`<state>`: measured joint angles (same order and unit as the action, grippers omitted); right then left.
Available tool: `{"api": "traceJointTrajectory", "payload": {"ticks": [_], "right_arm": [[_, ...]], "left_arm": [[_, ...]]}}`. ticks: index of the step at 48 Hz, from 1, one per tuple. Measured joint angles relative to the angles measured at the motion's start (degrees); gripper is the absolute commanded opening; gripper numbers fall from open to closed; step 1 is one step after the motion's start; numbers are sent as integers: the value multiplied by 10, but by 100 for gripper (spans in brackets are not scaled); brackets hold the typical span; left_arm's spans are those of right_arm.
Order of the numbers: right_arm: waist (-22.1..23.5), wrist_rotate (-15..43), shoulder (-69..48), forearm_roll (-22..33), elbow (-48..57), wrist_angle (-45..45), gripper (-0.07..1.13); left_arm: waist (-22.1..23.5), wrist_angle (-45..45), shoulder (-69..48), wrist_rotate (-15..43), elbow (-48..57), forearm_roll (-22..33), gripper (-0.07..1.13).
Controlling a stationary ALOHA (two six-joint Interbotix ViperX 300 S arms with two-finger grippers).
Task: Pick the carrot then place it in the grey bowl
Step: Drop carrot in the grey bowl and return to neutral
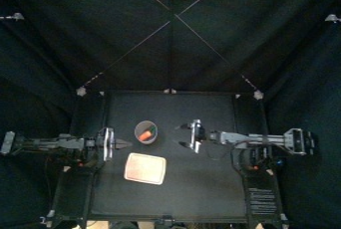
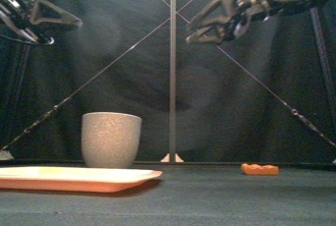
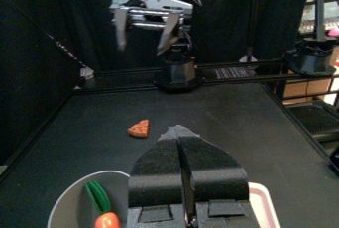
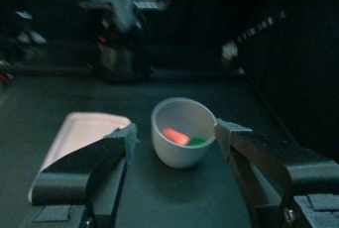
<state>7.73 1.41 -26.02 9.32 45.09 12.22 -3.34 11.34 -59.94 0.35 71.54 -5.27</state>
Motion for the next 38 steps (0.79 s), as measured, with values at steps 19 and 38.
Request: {"api": "traceJointTrajectory", "payload": {"ticks": [19, 38], "right_arm": [[-74, 2, -270, -23, 153, 12, 96], [-110, 4, -331, -39, 216, 17, 96]], "left_arm": [[-10, 0, -1, 1, 0, -5, -4], [-20, 0, -2, 1, 0, -7, -4]]}}
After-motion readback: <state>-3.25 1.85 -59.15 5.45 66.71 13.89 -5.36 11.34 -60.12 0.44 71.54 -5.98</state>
